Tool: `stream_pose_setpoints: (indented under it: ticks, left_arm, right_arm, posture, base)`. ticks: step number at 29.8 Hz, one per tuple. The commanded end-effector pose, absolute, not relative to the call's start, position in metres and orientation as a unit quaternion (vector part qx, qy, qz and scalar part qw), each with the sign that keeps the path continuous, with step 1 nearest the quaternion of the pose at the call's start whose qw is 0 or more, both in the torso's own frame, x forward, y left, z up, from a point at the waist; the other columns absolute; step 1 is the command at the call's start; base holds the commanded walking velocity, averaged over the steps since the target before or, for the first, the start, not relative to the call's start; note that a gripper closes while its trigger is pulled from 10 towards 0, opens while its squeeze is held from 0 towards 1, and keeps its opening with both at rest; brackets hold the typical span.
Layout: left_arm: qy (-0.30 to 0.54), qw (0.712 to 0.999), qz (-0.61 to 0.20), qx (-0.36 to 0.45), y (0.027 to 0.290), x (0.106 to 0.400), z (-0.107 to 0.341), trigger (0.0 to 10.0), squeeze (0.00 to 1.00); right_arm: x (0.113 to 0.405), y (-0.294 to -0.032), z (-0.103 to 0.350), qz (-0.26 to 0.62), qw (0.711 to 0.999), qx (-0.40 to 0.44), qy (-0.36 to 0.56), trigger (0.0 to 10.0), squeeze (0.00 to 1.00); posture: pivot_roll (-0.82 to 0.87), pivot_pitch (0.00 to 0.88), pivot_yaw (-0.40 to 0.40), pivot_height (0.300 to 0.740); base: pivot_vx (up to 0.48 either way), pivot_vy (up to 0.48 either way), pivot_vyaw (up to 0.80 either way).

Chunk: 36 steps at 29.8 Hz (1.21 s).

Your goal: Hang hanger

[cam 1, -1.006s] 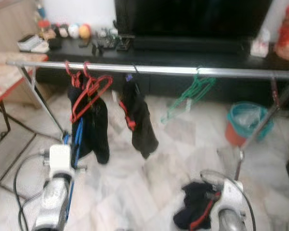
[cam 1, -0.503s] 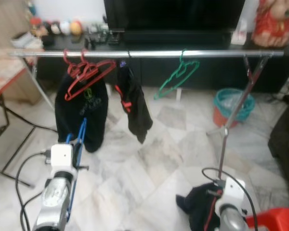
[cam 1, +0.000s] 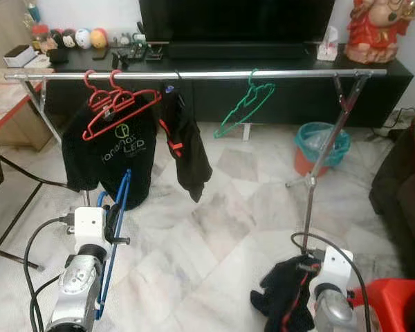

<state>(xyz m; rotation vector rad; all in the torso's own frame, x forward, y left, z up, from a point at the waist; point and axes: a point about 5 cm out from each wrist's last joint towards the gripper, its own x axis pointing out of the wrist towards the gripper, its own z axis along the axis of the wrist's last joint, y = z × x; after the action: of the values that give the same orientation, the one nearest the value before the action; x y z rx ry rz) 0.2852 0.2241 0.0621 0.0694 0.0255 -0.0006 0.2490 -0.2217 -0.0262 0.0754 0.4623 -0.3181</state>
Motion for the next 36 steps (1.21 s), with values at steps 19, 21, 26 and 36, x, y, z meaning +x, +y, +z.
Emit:
stream_pose_setpoints:
  ticks: [19,21,26,36]
  left_arm:
    - [0.112,0.933,-0.341,0.025,0.175,0.292,0.078,10.0,0.0]
    - [0.122,0.923,-0.364,0.028,0.171,0.294,0.08,10.0,0.0]
    - [0.129,0.919,-0.371,0.032,0.167,0.303,0.082,10.0,0.0]
    - [0.137,0.914,-0.382,0.025,0.154,0.321,0.086,10.0,0.0]
  right_arm:
    - [0.324,-0.219,0.042,-0.127,0.98,0.029,0.148,10.0,0.0]
    - [0.334,-0.214,0.051,-0.116,0.982,0.027,0.143,10.0,0.0]
    - [0.347,-0.205,0.064,-0.098,0.984,0.009,0.15,10.0,0.0]
    - [0.358,-0.191,0.076,-0.09,0.985,0.02,0.149,10.0,0.0]
  posture:
    - [0.02,0.013,0.035,0.74]
    - [0.03,0.015,0.034,0.74]
    - [0.03,0.016,0.037,0.74]
    - [0.02,0.053,0.059,0.74]
  base:
    - [0.0,0.0,0.0]
    - [0.0,0.0,0.0]
    - [0.0,0.0,0.0]
    - [0.0,0.0,0.0]
